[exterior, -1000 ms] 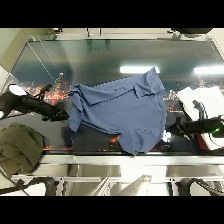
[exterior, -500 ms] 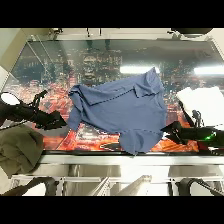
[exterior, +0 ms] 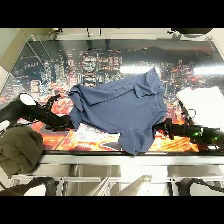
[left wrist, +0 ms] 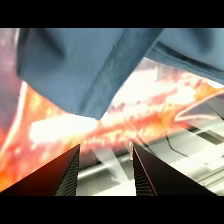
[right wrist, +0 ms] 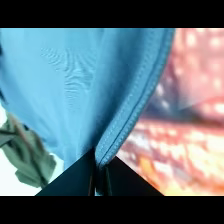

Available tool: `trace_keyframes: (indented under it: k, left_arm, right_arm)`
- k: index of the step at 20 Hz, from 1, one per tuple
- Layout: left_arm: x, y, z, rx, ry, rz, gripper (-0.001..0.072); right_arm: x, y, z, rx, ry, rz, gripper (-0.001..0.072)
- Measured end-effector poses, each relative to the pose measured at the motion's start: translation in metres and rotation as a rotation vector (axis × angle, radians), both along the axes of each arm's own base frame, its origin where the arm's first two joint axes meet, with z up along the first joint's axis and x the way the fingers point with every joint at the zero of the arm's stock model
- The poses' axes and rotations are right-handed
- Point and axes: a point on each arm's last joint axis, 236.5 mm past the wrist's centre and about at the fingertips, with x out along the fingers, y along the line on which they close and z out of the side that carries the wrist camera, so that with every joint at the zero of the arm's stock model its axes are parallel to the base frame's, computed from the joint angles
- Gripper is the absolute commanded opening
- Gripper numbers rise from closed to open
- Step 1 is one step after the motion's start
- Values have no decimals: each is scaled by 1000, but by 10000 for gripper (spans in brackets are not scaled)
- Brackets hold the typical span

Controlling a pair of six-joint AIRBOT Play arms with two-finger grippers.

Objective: Fold the shirts.

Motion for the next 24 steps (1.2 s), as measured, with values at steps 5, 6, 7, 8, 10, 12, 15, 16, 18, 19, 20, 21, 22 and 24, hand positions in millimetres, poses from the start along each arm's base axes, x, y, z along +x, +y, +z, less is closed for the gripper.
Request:
trace_keyframes:
  k: [5, 6, 7, 8, 10, 12, 15, 16, 18, 19, 20, 21, 22, 24]
  left_arm:
    - [-1, -6, -24, -6, 58, 12, 340]
    - [-1, -8, -27, -10, 67, 16, 340]
    - [0, -8, -30, -11, 69, 21, 338]
    - [3, -8, -32, -9, 65, 28, 335]
    - [11, -8, -31, -6, 50, 28, 205]
    - [35, -1, -31, 26, -30, 38, 21]
    - [64, 6, -19, 53, -113, 40, 22]
    - [71, 4, -11, 44, -128, 42, 22]
    - [80, 1, 6, 26, -145, 37, 22]
    - [85, 3, 16, 25, -166, 39, 22]
    - [91, 4, 29, 17, -189, 44, 22]
    - [95, 4, 43, 3, -213, 49, 22]
    - [100, 4, 63, -20, -249, 62, 22]
    - [115, 3, 110, -82, -358, 89, 22]
  right_arm:
    - [1, 4, 3, 21, -16, 6, 83]
    - [1, 5, 3, 22, -20, 9, 83]
    - [2, 5, 4, 24, -20, 7, 82]
    - [1, 5, 4, 27, -20, 8, 82]
    - [0, 7, 6, 38, -20, 13, 82]
    - [-1, 8, 7, 46, -20, 19, 82]
    - [-2, 10, 9, 53, -20, 25, 56]
    - [-2, 10, 9, 55, -22, 28, 15]
    - [-3, 10, 13, 74, -25, 30, 15]
    - [-2, 8, 18, 91, -34, 29, 14]
    - [0, 5, 24, 108, -46, 23, 14]
    - [6, 0, 35, 128, -74, 17, 14]
    - [13, -6, 50, 154, -114, 9, 14]
    - [32, -20, 98, 212, -245, -3, 14]
